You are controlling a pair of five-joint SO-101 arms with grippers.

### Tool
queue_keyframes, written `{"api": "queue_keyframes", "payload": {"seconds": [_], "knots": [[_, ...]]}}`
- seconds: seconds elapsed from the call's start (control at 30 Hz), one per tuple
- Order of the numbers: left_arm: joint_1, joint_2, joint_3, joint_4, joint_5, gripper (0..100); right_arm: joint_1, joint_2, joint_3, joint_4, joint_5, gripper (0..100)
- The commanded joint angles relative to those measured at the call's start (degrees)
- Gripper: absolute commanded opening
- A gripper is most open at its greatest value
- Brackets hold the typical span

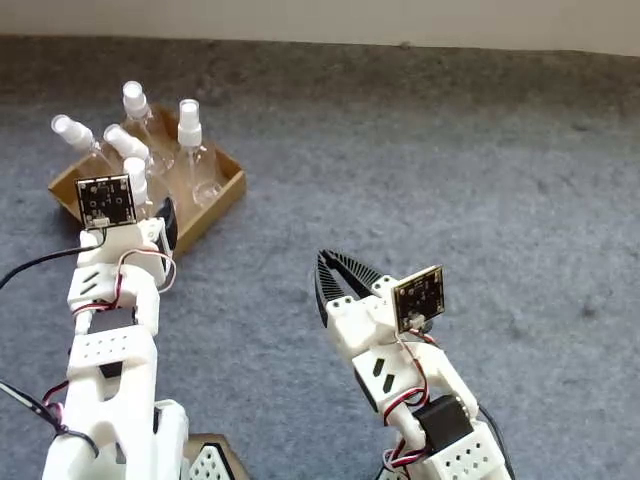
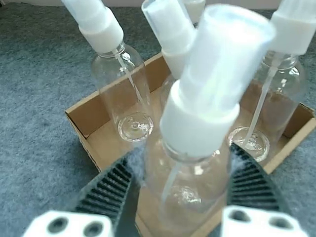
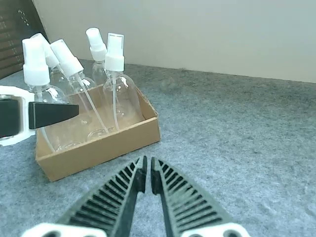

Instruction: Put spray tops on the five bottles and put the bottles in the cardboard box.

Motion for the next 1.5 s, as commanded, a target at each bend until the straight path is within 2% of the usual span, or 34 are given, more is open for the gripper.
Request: {"api": "queue_keyframes", "payload": {"seconds": [0.0,1.1,1.47], "knots": [[-0.5,0.1,-0.1,0.4,0.7,10,0.7,-1.0,9.5,0.1,0.5,1.9],[-0.8,0.0,-0.3,0.4,0.3,11,0.7,-0.7,9.5,0.1,0.5,1.9],[-0.7,0.0,-1.6,3.2,0.3,11,0.7,-0.7,9.5,0.1,0.5,1.9]]}}
